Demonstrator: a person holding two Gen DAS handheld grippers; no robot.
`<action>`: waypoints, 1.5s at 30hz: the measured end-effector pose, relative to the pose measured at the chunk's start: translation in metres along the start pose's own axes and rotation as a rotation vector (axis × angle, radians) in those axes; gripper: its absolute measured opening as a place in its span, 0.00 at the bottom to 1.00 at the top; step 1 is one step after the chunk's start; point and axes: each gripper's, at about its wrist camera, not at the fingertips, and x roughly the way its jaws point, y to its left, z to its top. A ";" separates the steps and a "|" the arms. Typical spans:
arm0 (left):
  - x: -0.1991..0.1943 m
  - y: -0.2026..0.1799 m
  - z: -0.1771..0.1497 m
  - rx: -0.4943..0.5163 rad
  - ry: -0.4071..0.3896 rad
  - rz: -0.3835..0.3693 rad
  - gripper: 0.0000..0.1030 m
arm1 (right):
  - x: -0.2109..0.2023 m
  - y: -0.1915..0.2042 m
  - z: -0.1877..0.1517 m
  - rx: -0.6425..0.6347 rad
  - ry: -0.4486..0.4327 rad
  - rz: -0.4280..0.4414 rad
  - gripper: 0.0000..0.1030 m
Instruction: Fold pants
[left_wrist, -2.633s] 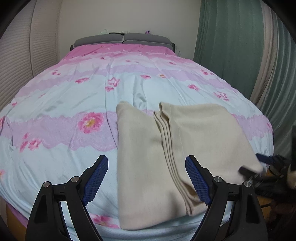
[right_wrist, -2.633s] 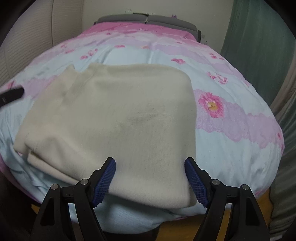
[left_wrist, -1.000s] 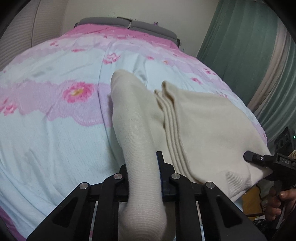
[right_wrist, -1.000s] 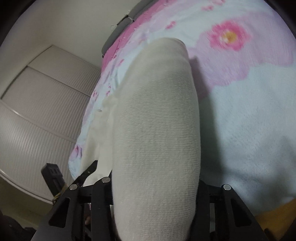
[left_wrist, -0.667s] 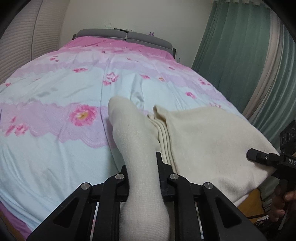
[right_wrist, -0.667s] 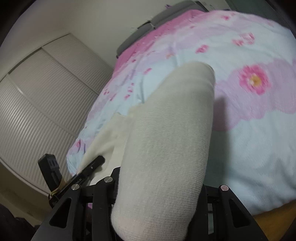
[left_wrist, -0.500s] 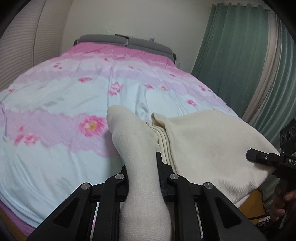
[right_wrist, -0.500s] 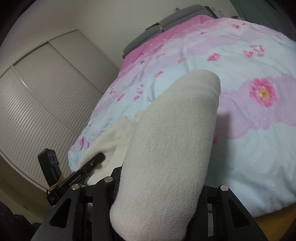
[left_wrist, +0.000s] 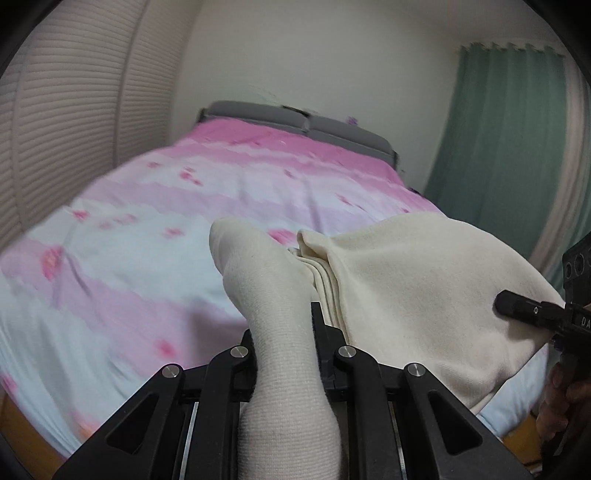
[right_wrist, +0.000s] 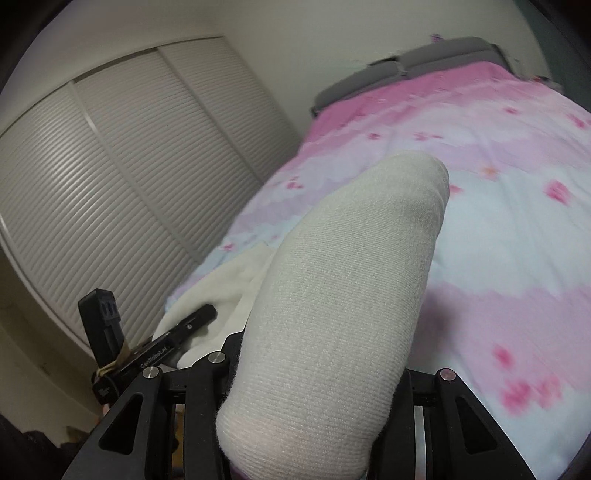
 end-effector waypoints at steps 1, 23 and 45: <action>0.000 0.021 0.013 -0.007 -0.012 0.014 0.16 | 0.019 0.012 0.009 -0.013 -0.001 0.015 0.38; 0.160 0.468 0.117 -0.109 -0.067 0.323 0.16 | 0.544 0.176 0.069 0.007 0.037 0.192 0.38; 0.071 0.391 0.063 0.062 -0.087 0.552 0.77 | 0.452 0.160 0.015 -0.156 0.050 -0.159 0.80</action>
